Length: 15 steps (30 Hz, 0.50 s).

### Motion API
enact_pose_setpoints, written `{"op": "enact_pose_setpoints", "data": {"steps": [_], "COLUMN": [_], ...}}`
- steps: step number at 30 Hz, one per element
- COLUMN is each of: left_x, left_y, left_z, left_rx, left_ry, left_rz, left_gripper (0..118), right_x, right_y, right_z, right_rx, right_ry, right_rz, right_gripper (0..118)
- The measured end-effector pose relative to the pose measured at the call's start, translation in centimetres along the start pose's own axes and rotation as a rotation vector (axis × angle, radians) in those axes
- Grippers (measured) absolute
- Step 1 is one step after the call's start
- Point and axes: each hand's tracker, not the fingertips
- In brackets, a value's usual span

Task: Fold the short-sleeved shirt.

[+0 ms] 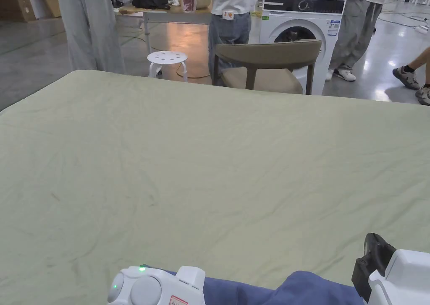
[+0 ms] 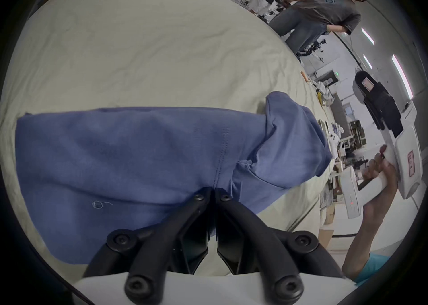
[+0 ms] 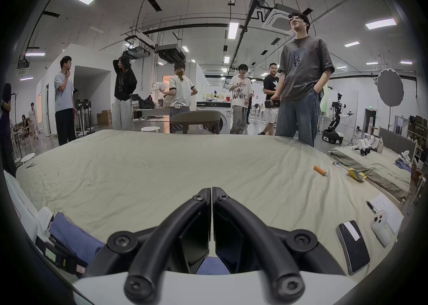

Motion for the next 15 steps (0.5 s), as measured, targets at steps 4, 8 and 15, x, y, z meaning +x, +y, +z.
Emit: {"op": "enact_pose_setpoints", "data": {"steps": [4, 8, 15], "left_x": [-1.1, -3.8, -13.4], "left_y": [-0.5, -1.3, -2.0], "left_z": [1.7, 6.7, 13.3], "left_rx": [0.076, 0.218, 0.345], "left_ry": [-0.075, -0.149, -0.16], "left_rz": [0.056, 0.094, 0.237], "left_gripper": [6, 17, 57], "right_x": [0.1, 0.3, 0.2], "right_y": [0.0, 0.5, 0.7], "right_z": [0.1, 0.3, 0.0], "right_rx": [0.013, 0.028, 0.024], "right_ry": [-0.003, -0.01, 0.0], "right_rz": [-0.004, -0.014, -0.011], "right_gripper": [0, 0, 0]}}
